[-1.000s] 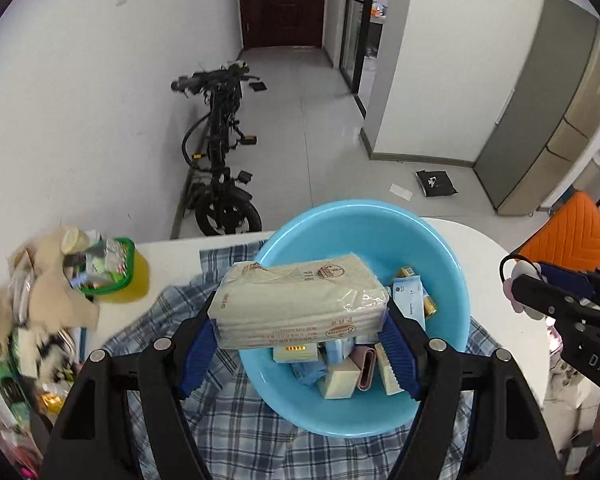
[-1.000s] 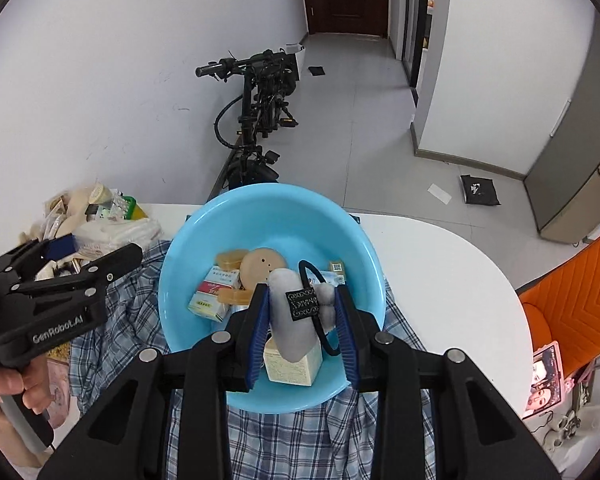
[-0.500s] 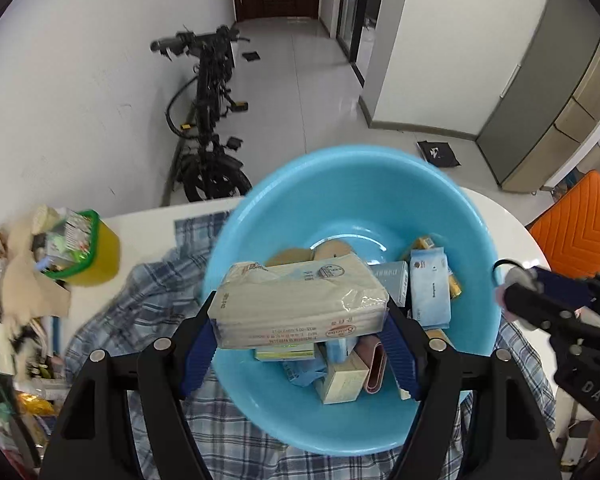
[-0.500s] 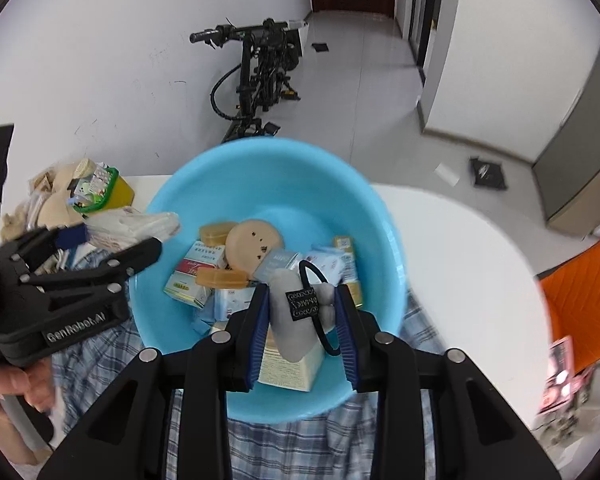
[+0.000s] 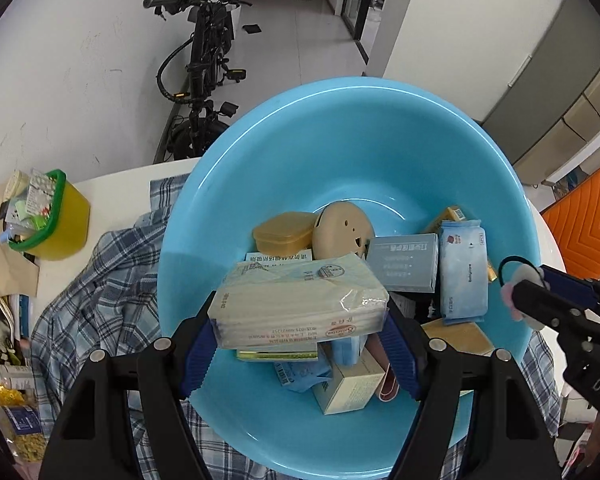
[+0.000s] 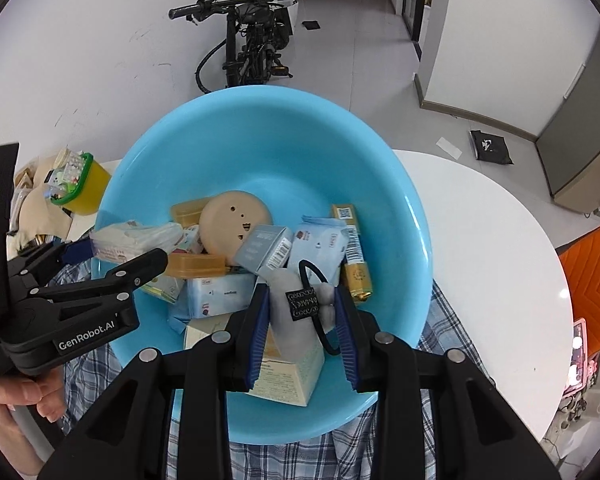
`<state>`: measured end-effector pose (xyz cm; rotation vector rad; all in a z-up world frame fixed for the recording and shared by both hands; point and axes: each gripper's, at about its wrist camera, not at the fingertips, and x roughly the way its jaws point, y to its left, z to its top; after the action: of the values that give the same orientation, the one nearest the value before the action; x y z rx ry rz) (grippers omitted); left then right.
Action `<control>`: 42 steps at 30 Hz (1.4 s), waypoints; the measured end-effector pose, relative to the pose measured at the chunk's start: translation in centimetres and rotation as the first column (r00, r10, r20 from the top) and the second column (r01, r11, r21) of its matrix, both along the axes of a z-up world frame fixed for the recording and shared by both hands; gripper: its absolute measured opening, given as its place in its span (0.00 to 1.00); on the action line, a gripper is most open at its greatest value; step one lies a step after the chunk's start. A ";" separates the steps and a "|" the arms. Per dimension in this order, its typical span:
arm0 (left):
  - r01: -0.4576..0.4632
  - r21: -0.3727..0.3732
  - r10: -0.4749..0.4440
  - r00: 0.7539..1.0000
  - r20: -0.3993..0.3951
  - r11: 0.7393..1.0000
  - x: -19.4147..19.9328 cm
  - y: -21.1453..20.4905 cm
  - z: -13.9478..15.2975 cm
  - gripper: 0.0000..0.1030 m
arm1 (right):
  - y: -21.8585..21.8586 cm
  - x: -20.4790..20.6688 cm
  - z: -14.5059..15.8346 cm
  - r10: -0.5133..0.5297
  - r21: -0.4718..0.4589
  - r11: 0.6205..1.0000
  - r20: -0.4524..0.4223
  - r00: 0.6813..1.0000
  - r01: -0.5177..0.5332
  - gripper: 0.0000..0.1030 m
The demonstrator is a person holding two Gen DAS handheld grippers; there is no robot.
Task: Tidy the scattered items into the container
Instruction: 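Lower the swab pack into the basin and open the left gripper while right lowers the earphones, then open the right gripper to drop the earphones into the basin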
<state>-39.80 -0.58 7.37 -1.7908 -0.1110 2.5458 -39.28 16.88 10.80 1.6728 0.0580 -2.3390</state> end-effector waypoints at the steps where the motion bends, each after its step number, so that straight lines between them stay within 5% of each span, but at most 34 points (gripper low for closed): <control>1: 0.002 -0.001 -0.002 1.000 -0.001 1.000 0.0 0.1 0.0 0.74 | 0.0 0.0 -0.1 -0.001 0.001 1.000 0.000 1.000 0.001 0.30; 8: 0.008 -0.016 -0.008 1.000 -0.017 1.000 -0.1 0.4 0.6 0.75 | 0.4 0.1 0.5 -0.005 0.008 1.000 -0.011 1.000 0.005 0.30; 11: 0.008 -0.025 -0.009 0.999 -0.038 1.000 -0.1 0.5 1.0 0.85 | 0.3 0.1 0.8 0.002 0.010 1.000 -0.016 1.000 -0.001 0.30; 31: 0.048 -0.028 -0.049 0.997 -0.058 0.998 0.2 1.4 2.0 0.85 | -0.2 -0.3 -1.2 -0.011 0.037 0.999 -0.003 1.000 0.011 0.31; 33: 0.046 -0.032 -0.048 0.997 -0.061 0.998 0.2 1.5 1.9 0.85 | 0.0 -0.4 -1.2 -0.029 0.037 0.999 -0.006 1.000 0.029 0.38; 35: 0.052 -0.032 -0.054 0.996 -0.072 0.998 0.4 1.5 2.0 0.85 | 0.4 -0.4 -1.3 -0.048 0.045 0.998 -0.010 0.999 0.049 0.56; 42: 0.043 -0.067 -0.050 0.994 -0.102 0.997 0.6 1.2 2.2 0.85 | 1.5 -0.3 -1.1 -0.069 0.031 0.997 -0.037 0.997 0.070 0.63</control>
<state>-39.15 0.58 9.57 -1.6568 0.0153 2.6323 -39.58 18.42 9.74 1.6737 0.0453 -2.4315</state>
